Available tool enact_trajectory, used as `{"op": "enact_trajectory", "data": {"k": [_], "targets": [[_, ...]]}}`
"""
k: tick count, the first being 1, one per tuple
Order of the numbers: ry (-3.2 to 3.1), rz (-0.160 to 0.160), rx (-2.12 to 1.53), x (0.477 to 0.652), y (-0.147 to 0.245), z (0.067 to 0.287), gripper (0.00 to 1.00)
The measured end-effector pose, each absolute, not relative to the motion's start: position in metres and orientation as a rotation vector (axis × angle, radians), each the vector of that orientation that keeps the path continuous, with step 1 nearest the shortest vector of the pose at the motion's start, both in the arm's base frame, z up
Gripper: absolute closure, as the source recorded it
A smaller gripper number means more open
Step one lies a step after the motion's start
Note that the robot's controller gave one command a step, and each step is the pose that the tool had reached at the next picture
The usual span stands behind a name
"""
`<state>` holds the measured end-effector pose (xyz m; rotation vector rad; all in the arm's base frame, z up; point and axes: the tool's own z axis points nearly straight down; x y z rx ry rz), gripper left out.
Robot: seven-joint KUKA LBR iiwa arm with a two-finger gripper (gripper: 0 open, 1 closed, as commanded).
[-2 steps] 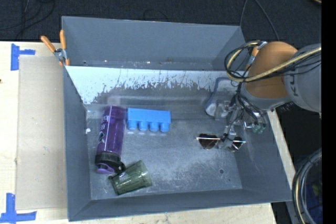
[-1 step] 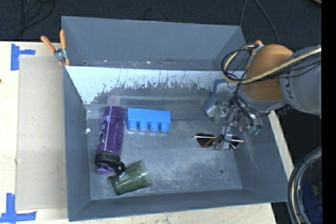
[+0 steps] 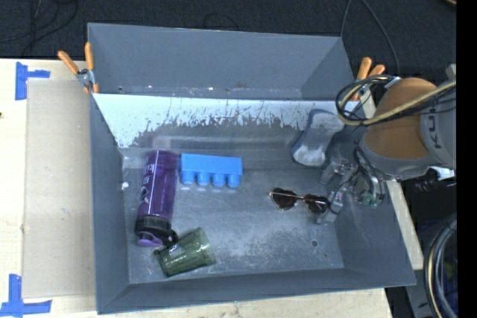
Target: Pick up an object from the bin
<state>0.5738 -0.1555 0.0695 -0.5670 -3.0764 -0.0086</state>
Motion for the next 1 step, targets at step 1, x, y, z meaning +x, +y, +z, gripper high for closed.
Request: {"op": "enact_trajectory", "data": {"k": [1], "targets": [[-3.105, -0.013, -0.462, 0.5857, -0.1594, 0.1008, 0.0]]}}
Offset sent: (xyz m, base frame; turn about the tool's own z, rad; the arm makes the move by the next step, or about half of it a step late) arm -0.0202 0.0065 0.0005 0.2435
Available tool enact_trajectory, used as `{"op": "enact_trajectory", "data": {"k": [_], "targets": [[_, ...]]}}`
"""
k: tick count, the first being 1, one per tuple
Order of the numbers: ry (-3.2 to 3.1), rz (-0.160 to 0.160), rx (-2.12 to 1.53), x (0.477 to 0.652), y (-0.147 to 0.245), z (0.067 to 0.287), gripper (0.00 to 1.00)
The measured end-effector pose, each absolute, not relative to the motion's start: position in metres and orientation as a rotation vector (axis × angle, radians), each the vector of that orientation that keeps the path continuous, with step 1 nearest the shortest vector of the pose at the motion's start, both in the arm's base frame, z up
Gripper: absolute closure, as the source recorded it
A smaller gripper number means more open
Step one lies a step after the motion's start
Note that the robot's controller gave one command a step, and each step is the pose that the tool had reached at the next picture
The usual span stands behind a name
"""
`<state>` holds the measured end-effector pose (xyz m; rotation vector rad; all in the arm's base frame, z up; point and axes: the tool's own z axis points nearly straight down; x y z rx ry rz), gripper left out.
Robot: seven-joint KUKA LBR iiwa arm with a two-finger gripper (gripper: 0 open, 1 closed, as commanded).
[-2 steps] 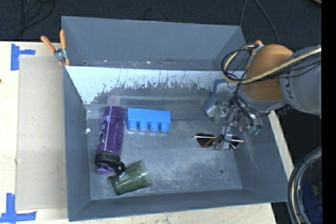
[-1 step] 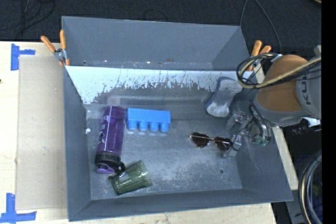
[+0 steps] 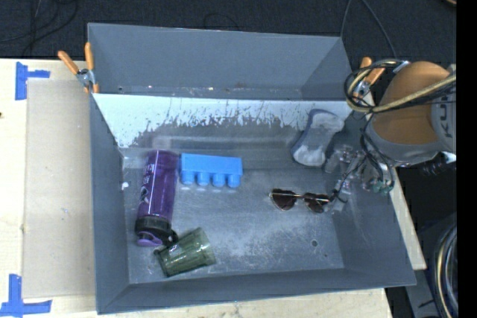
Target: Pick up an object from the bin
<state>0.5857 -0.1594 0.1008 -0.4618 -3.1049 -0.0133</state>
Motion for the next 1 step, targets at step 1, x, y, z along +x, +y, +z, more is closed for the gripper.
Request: {"op": "enact_trajectory", "data": {"k": [1], "targets": [[-2.982, -0.007, -0.93, 0.5537, -0.1481, 0.0698, 1.0]]}}
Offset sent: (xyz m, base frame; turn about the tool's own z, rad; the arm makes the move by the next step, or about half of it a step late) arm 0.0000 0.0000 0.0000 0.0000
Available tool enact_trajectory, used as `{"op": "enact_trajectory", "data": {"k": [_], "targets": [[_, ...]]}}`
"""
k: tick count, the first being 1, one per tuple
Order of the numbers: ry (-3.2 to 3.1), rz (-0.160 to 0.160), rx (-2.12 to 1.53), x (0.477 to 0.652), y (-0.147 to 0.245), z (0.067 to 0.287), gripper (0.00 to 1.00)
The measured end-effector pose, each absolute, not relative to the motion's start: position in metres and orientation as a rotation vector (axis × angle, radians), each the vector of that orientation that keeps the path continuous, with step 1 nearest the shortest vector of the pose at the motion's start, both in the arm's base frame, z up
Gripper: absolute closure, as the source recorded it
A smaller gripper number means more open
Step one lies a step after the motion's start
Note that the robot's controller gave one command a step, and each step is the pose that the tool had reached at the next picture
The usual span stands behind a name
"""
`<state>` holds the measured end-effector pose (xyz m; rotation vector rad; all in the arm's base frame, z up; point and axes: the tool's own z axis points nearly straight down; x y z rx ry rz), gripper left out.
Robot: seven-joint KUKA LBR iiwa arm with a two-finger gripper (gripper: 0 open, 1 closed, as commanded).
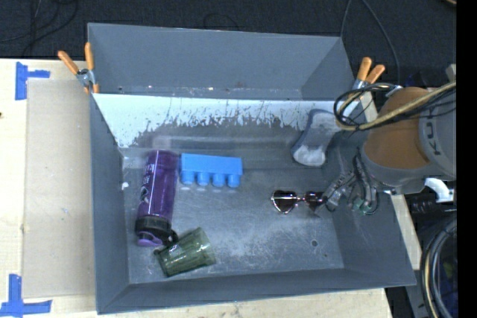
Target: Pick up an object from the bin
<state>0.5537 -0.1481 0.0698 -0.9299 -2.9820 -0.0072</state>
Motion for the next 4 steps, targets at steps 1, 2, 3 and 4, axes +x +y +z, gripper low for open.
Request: {"op": "enact_trajectory", "data": {"k": [1, 2, 3, 4], "targets": [[-2.983, -0.007, -0.928, 0.554, -0.148, 0.07, 1.0], [-2.974, -0.007, -0.924, 0.551, -0.148, 0.104, 1.0], [-2.974, -0.007, -0.92, 0.551, -0.148, 0.152, 1.0], [-2.98, -0.008, -0.92, 0.552, -0.148, 0.174, 1.0]]}}
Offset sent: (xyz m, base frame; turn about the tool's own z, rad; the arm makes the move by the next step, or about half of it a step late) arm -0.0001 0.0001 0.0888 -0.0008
